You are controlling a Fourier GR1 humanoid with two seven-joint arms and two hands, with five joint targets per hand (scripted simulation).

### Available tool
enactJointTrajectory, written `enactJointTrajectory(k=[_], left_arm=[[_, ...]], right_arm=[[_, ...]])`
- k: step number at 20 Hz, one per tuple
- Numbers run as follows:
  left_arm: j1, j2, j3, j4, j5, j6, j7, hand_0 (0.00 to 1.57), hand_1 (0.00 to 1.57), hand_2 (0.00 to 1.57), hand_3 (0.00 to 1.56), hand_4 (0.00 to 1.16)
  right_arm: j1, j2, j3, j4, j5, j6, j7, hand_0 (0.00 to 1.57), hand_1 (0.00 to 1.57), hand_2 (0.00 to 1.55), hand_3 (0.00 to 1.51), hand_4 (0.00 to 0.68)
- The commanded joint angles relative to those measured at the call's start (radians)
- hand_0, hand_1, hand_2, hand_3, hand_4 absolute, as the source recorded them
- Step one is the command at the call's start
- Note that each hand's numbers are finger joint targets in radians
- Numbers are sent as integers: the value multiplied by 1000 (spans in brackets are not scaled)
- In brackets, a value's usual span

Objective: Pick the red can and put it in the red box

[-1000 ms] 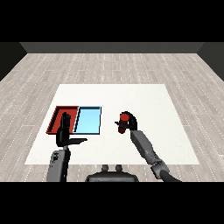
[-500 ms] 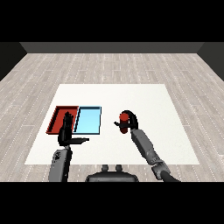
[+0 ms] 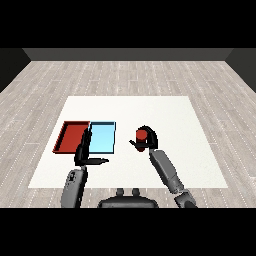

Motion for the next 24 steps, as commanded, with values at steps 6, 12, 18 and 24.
enactJointTrajectory(k=[6, 12, 18, 24], left_arm=[[-107, -17, -166, 44, 24, 69, 119, 0, 0, 0, 0, 0], [-112, -17, -264, 87, 45, 149, 66, 0, 0, 0, 0, 0], [-171, -17, -347, 84, 78, 194, 140, 0, 0, 0, 0, 0], [-228, -17, -432, 158, 116, 280, 93, 0, 0, 0, 0, 0]], right_arm=[[21, 9, 23, -165, 13, -33, 85, 1429, 1429, 1443, 1421, 649], [93, -14, 13, -260, 42, 23, 132, 1429, 1429, 1443, 1421, 649], [51, 9, 63, -270, 29, -46, 120, 1405, 1405, 1422, 1410, 640], [45, 9, 135, -355, 22, -79, 174, 1377, 1377, 1406, 1401, 625]])
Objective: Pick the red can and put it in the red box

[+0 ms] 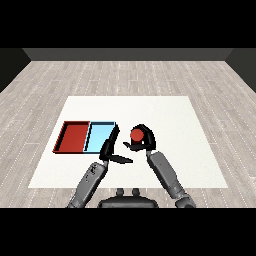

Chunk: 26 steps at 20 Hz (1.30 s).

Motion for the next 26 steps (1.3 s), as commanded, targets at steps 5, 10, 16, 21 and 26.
enactJointTrajectory(k=[5, 10, 16, 21, 26], left_arm=[[-69, 0, -48, -8, -5, 74, 76, 0, 0, 0, 0, 0], [-103, 0, -41, 49, -6, 75, 94, 0, 0, 0, 0, 0], [-235, 0, -96, 201, 90, 147, 40, 0, 0, 0, 0, 0], [-198, 0, -62, 222, 5, 79, 6, 0, 0, 0, 0, 0], [-216, 0, -101, 221, 80, 130, 23, 0, 0, 0, 0, 0]], right_arm=[[-55, 1, 116, 59, -95, -70, -77, 1402, 1402, 1422, 1405, 618], [-83, 1, 156, -9, -106, -108, 4, 1419, 1419, 1430, 1397, 629], [25, 1, 174, -52, -46, -61, -55, 1447, 1447, 1433, 1393, 615], [-79, 1, 194, -3, -121, -98, -53, 1444, 1444, 1429, 1383, 594], [-114, 1, 208, -18, -139, -122, -33, 1447, 1447, 1447, 1397, 555]])
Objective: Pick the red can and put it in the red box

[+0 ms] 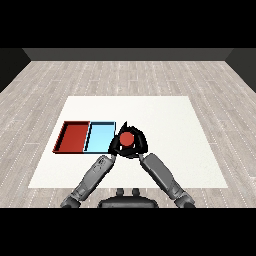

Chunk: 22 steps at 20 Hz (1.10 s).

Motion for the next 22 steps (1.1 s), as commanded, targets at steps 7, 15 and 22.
enactJointTrajectory(k=[7, 15, 22], left_arm=[[-17, 0, -128, 0, -22, 216, 19, 905, 905, 955, 682, 758], [-32, 1, -73, 10, -45, 206, 102, 1571, 1571, 1504, 1390, 950], [-94, 0, -113, 38, 5, 285, 64, 1571, 1571, 1500, 1382, 873]], right_arm=[[-25, 1, 47, 5, -53, -38, -43, 1530, 1530, 1469, 1406, 522], [-59, 0, 45, 40, -81, -29, -76, 1470, 1470, 1440, 1393, 559], [-74, 0, 32, 45, -53, -24, -47, 1522, 1522, 1458, 1398, 538]])
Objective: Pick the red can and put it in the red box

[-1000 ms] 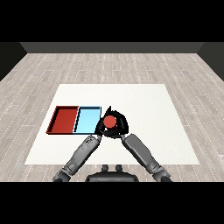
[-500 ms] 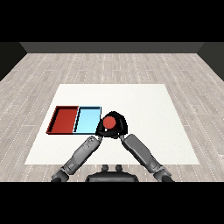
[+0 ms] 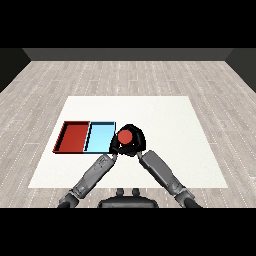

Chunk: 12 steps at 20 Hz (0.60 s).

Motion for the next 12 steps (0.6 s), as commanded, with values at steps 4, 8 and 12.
enactJointTrajectory(k=[4, 8, 12], left_arm=[[-44, -32, -42, -30, 3, 68, 42, 1571, 1571, 1528, 1424, 885], [-13, -32, -19, 3, 59, 33, -60, 1571, 1571, 1546, 1469, 1025], [-18, -32, -14, -1, 53, 29, -57, 1571, 1571, 1569, 1491, 1140]], right_arm=[[-17, 19, -16, 33, -13, 19, -27, 1516, 1516, 1459, 1396, 549], [-15, 19, -42, 54, -81, 105, -33, 1402, 1402, 1408, 1370, 471], [33, 18, 4, -45, -4, 65, -7, 0, 0, 0, 0, 0]])
